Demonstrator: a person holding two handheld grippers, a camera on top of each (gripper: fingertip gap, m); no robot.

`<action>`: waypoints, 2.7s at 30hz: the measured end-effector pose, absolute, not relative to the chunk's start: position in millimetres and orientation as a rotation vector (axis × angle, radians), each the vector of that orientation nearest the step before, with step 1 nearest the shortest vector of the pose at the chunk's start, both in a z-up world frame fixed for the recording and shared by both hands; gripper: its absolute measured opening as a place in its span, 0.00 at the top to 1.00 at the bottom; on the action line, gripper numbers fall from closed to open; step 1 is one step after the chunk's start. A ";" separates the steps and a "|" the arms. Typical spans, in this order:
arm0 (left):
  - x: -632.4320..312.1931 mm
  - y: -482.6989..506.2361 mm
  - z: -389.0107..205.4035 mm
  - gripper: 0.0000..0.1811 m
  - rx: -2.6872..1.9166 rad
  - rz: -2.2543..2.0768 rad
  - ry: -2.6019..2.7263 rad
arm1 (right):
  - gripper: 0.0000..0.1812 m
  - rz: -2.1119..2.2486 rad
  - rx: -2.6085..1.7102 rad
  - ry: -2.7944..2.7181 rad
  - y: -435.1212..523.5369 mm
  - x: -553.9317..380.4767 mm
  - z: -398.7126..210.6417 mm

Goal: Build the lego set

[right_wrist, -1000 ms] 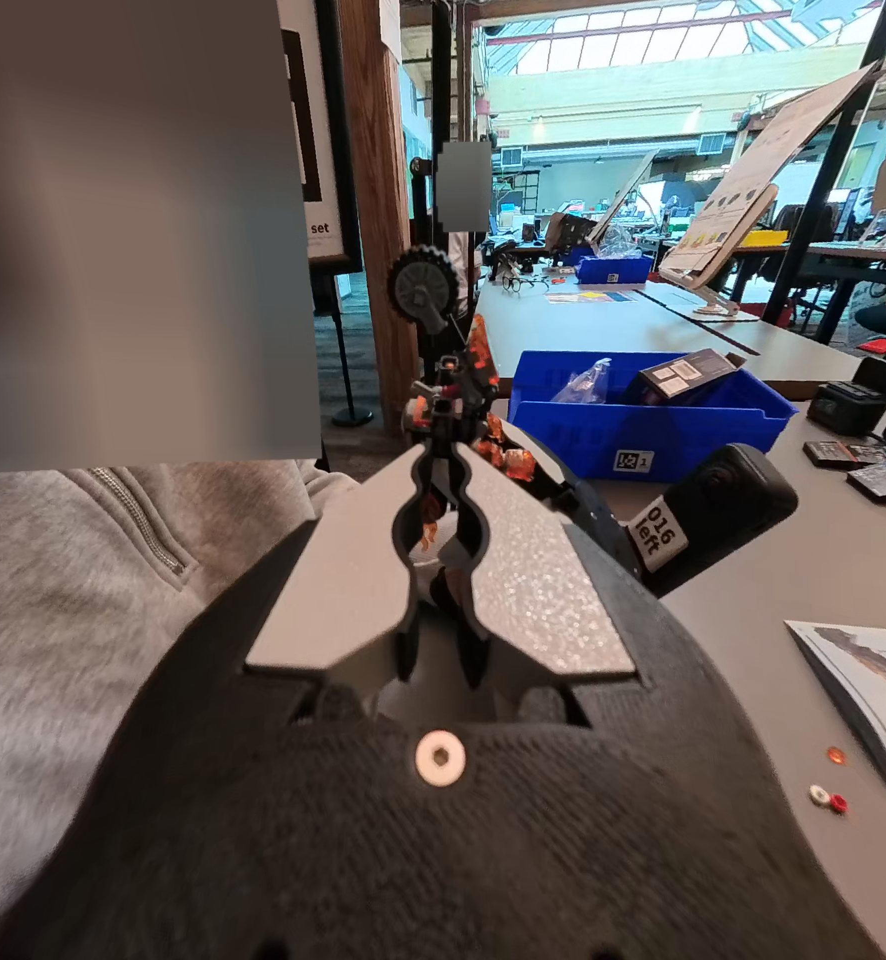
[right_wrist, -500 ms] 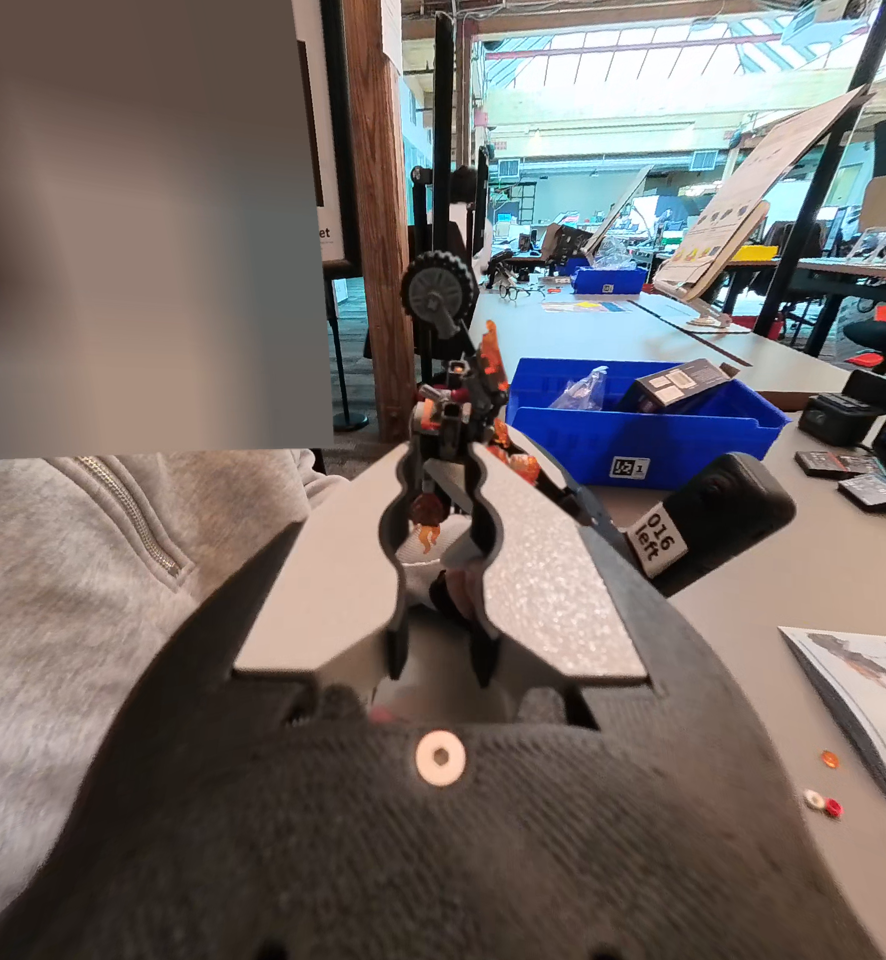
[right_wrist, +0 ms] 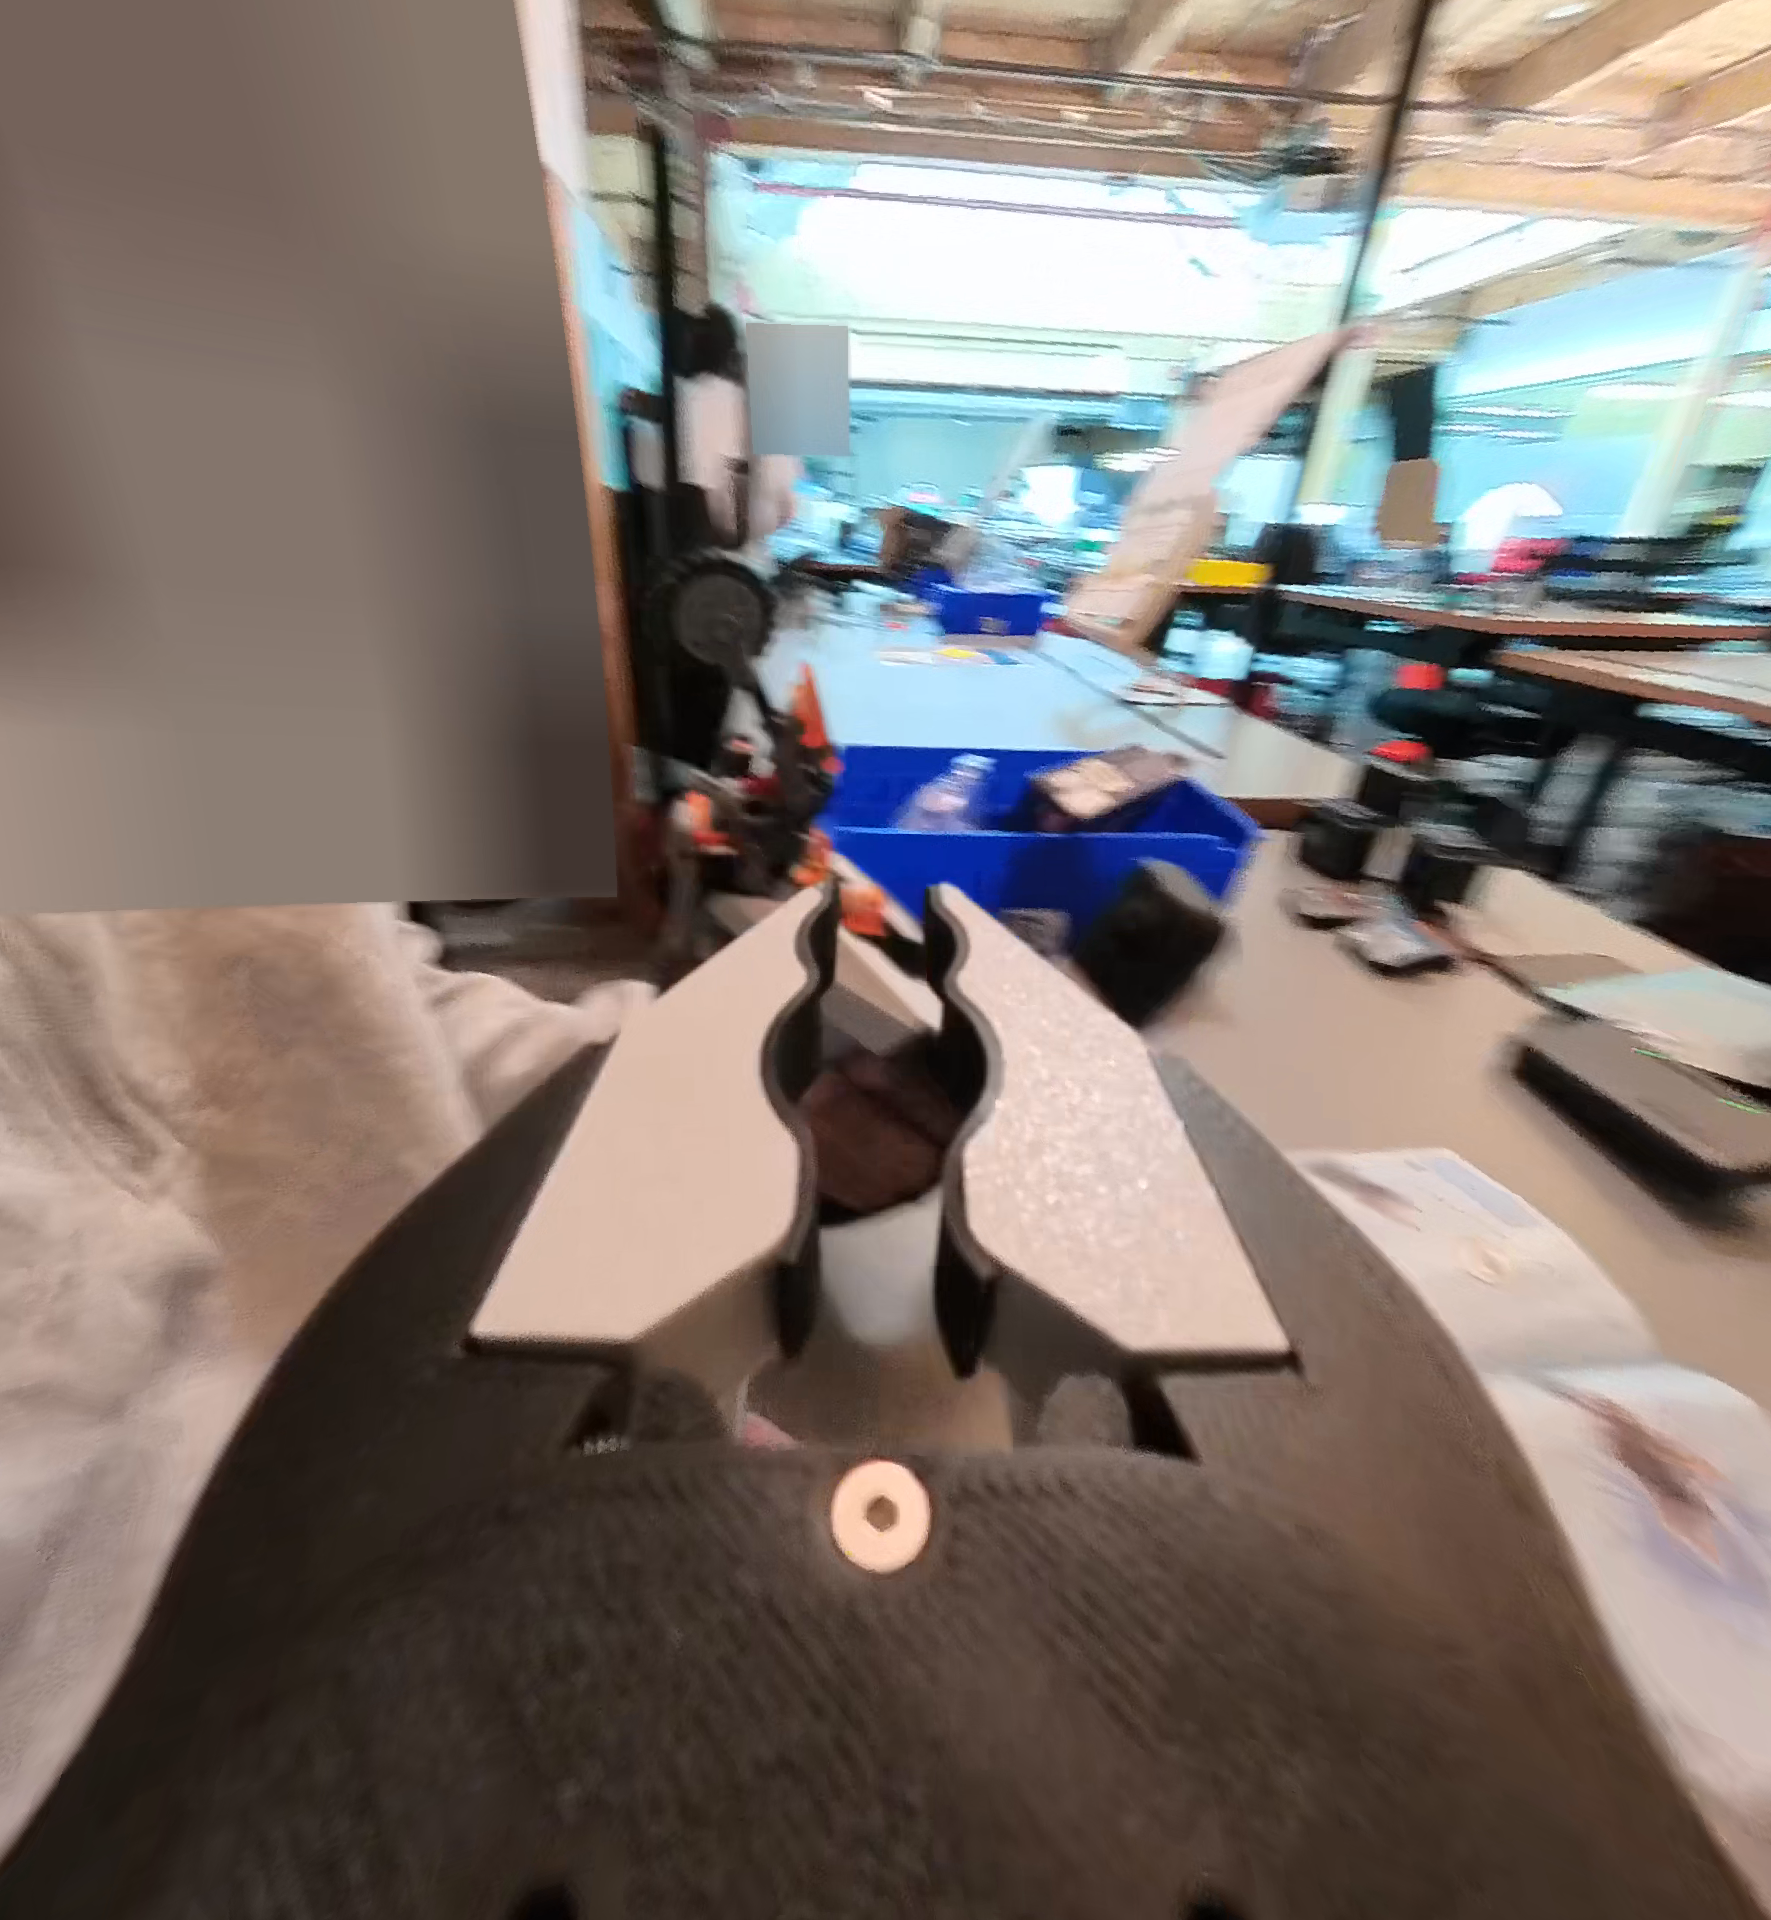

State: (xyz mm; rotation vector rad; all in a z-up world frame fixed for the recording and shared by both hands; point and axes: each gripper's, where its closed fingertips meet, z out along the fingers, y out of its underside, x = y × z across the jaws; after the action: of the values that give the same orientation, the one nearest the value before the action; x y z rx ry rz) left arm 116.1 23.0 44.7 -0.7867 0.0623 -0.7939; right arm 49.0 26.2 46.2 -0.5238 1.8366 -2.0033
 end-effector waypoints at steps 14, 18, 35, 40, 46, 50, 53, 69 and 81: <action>68.7 5.7 36.9 0.81 -0.666 -0.677 -0.166 | 0.77 -2.109 -0.104 1.685 33.1 -40.0 42.3; 63.0 19.6 27.5 0.81 -0.718 -0.750 -0.226 | 0.74 -1.982 -0.309 1.698 16.2 9.9 39.5; 67.9 36.2 11.1 0.81 -0.807 -0.897 -0.245 | 0.87 -1.973 -0.510 1.668 14.5 45.5 33.9; 63.6 34.8 11.0 0.81 -0.808 -0.883 -0.250 | 0.93 -2.111 -0.580 1.760 8.0 41.5 30.0; 38.8 17.2 13.2 0.76 -0.733 -0.693 -0.338 | 0.93 -2.216 -0.568 1.817 5.6 32.3 35.6; 7.9 -8.7 5.5 0.67 -0.719 -0.337 -0.511 | 0.93 -2.253 -0.498 1.929 4.0 16.7 36.8; -2.9 -37.9 4.7 0.65 -0.744 -0.001 -0.614 | 0.93 -2.290 -0.349 2.067 2.6 -8.1 36.4; -37.1 -3.2 -22.0 0.60 -1.441 1.163 -0.954 | 0.93 -2.310 0.351 2.496 -14.3 -64.4 22.6; -36.6 -23.0 -14.2 0.69 -1.379 1.216 -1.010 | 0.93 -2.273 0.307 2.518 -26.7 -45.4 19.4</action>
State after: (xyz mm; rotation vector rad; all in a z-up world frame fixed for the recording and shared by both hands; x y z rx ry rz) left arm -36.6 -23.0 -14.2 -1.3786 -1.0102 1.2165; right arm -45.4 -26.7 19.4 0.3065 2.5184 -2.2730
